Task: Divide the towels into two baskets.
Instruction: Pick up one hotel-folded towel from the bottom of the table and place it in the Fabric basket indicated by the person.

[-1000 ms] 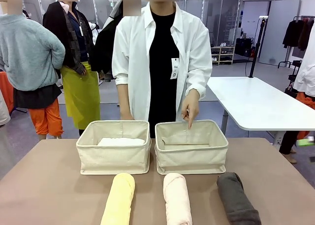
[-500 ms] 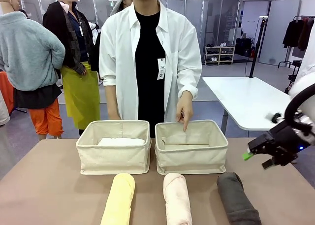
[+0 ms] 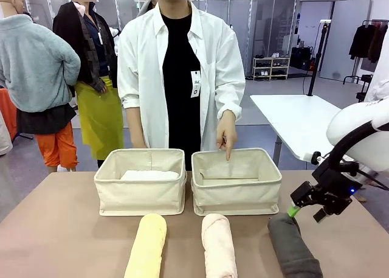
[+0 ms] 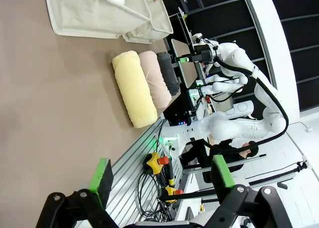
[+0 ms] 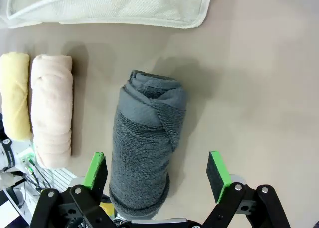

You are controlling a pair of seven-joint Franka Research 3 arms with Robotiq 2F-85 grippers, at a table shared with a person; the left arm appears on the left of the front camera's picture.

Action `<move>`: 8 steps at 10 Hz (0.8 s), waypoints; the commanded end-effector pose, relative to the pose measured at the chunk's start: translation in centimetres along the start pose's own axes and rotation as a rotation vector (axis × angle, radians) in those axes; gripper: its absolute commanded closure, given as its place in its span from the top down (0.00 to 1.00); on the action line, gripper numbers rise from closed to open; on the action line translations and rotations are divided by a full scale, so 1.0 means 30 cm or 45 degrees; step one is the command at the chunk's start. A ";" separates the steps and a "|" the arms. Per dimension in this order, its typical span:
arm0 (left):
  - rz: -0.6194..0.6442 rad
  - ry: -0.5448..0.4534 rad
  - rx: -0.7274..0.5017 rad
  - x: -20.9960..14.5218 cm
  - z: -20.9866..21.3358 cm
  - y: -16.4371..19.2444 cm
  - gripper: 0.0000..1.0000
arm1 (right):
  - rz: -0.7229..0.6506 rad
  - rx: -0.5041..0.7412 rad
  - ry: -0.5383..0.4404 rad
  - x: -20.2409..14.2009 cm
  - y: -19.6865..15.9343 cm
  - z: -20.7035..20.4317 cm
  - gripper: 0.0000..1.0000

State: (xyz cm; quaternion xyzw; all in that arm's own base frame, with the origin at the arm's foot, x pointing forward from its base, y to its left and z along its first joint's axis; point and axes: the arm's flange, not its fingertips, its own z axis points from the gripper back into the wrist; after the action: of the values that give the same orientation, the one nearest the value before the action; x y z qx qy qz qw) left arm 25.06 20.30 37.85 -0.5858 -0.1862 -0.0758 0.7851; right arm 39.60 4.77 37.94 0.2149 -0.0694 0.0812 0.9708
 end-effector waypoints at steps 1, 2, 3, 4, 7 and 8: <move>-0.011 -0.003 -0.010 -0.015 0.001 -0.014 1.00 | -0.040 -0.073 0.006 -0.108 0.057 -0.076 1.00; -0.011 -0.003 -0.010 -0.015 0.001 -0.014 1.00 | -0.049 -0.092 0.034 -0.108 0.079 -0.108 1.00; -0.011 -0.003 -0.010 -0.015 0.001 -0.014 1.00 | -0.061 -0.106 0.067 -0.109 0.098 -0.155 1.00; -0.011 -0.003 -0.010 -0.015 0.001 -0.014 1.00 | -0.048 -0.116 0.103 -0.117 0.116 -0.191 1.00; -0.011 -0.003 -0.010 -0.015 0.001 -0.014 1.00 | -0.037 -0.217 0.125 -0.140 0.157 -0.275 1.00; -0.011 -0.003 -0.010 -0.015 0.001 -0.014 1.00 | -0.035 -0.232 0.133 -0.145 0.178 -0.302 1.00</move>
State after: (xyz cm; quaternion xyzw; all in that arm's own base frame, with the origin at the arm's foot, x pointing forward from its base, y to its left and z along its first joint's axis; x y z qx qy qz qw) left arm 25.06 20.30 37.85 -0.5858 -0.1861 -0.0758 0.7851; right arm 39.48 12.31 32.59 0.1493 -0.0190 0.0857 0.9849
